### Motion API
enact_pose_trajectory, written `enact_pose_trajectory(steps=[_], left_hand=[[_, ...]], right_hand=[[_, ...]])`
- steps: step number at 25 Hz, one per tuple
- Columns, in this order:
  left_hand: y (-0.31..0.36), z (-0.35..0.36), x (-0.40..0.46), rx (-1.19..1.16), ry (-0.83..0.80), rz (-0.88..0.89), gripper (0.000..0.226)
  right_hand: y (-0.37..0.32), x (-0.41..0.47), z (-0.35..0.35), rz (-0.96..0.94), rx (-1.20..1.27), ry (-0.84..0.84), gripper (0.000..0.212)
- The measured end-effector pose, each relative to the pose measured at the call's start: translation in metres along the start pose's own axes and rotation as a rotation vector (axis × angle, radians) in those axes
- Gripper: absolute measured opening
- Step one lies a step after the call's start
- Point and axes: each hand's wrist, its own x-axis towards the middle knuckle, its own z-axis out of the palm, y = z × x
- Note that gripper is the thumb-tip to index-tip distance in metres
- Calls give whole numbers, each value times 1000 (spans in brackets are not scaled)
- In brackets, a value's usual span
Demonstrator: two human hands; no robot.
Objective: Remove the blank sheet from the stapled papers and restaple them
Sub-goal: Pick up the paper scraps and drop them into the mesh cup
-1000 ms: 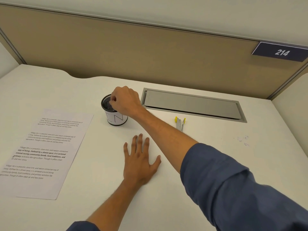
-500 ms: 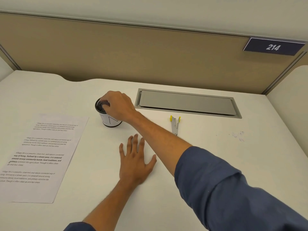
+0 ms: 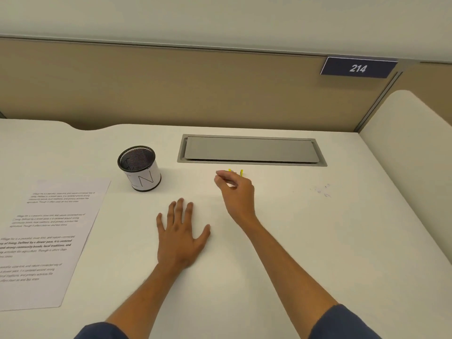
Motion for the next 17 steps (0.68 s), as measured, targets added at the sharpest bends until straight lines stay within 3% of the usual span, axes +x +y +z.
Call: enact_pose_trajectory(steps=[3, 5, 7, 10, 17], left_hand=[[0, 2, 0, 13, 14, 0, 83], [1, 2, 0, 13, 18, 1, 83], [1, 2, 0, 18, 23, 5, 82], [2, 1, 0, 28, 17, 0, 83], [2, 1, 0, 12, 20, -12, 83]], right_hand=[[44, -13, -69, -72, -503, 27, 34], [70, -20, -107, -71, -913, -76, 55], [85, -22, -134, -68, -1160, -180, 69], [97, -19, -157, -94, -1276, -189, 74], [103, 9, -188, -16, -1341, 12, 81]])
